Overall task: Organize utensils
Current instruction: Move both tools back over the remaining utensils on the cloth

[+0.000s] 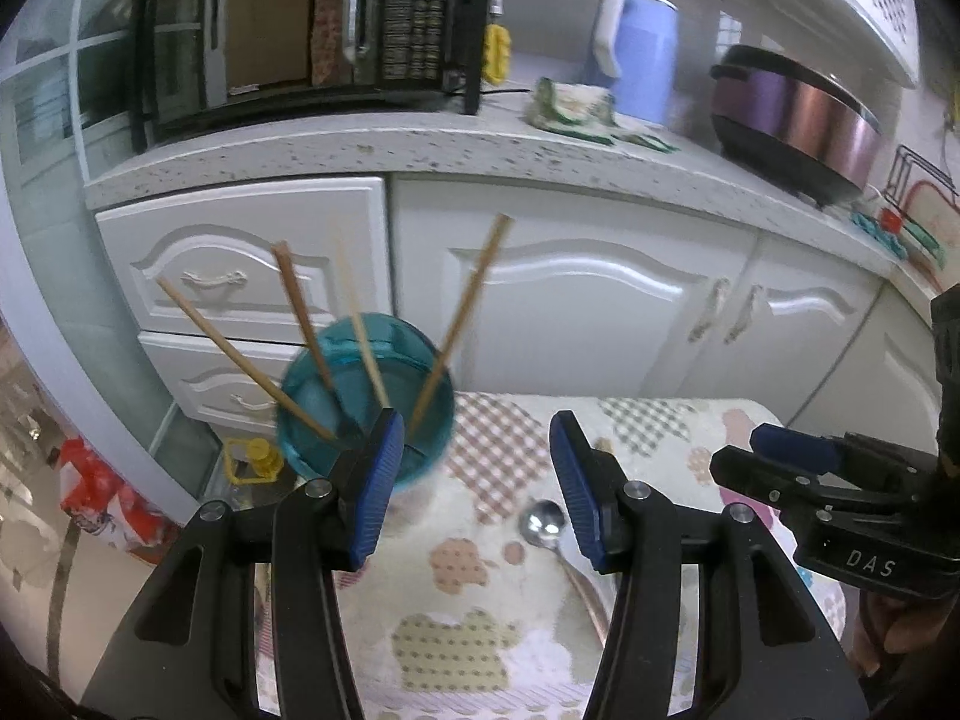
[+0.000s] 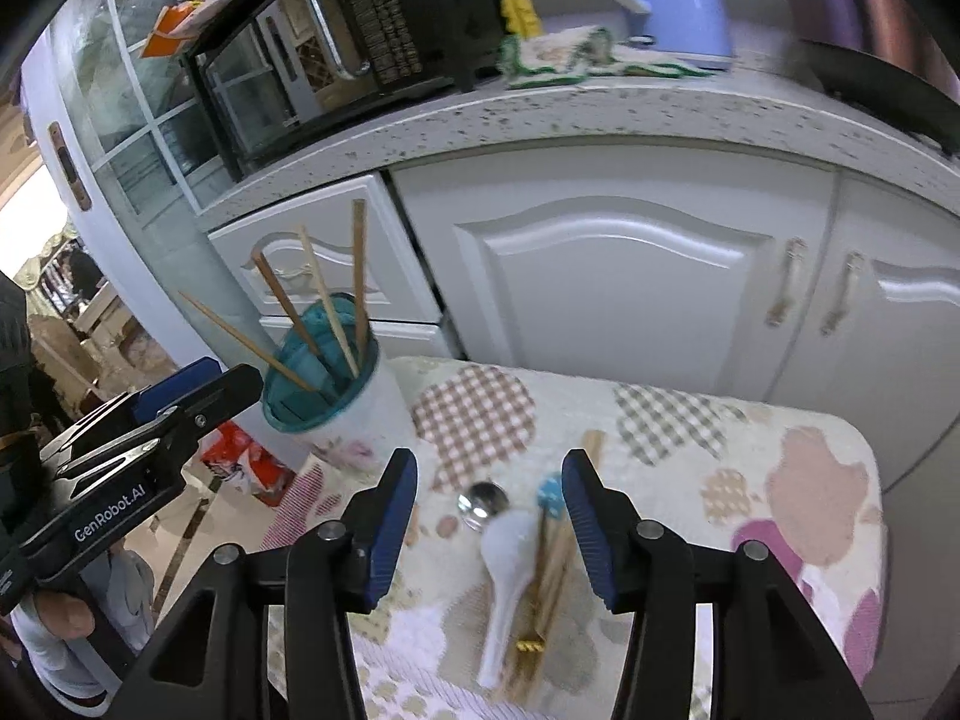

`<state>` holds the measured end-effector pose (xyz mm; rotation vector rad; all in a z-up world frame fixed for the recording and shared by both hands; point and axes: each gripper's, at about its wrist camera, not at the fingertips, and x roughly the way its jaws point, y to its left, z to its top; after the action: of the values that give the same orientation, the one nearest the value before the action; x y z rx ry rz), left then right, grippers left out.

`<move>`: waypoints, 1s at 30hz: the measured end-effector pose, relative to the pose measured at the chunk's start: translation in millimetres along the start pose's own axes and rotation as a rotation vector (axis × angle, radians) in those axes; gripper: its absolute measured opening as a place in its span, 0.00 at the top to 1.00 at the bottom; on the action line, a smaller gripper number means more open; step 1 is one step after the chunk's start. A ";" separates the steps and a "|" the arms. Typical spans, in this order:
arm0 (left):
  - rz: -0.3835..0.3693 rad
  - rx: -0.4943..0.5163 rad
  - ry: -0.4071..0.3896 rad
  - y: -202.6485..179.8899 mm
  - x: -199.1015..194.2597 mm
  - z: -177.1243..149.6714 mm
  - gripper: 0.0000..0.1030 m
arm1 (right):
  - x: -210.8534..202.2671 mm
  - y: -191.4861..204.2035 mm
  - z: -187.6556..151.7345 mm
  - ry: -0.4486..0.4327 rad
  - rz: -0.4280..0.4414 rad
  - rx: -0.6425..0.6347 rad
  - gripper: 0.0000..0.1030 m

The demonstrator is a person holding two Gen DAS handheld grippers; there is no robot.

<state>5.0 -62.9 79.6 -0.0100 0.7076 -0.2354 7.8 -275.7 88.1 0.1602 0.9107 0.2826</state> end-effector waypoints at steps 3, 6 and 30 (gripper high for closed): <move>-0.015 0.012 0.008 -13.0 0.7 -4.5 0.51 | -8.9 -11.0 -7.4 -0.006 -0.019 0.023 0.50; -0.017 0.034 0.005 -24.8 0.8 -7.2 0.51 | -16.2 -20.0 -14.4 -0.012 -0.031 0.037 0.48; -0.026 0.044 0.052 -33.2 16.6 -20.7 0.51 | -16.9 -41.0 -25.9 0.012 -0.048 0.079 0.37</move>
<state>-3.1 -97.3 56.2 0.0294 0.7538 -0.2768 -15.5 -319.4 74.7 0.2098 0.9365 0.2036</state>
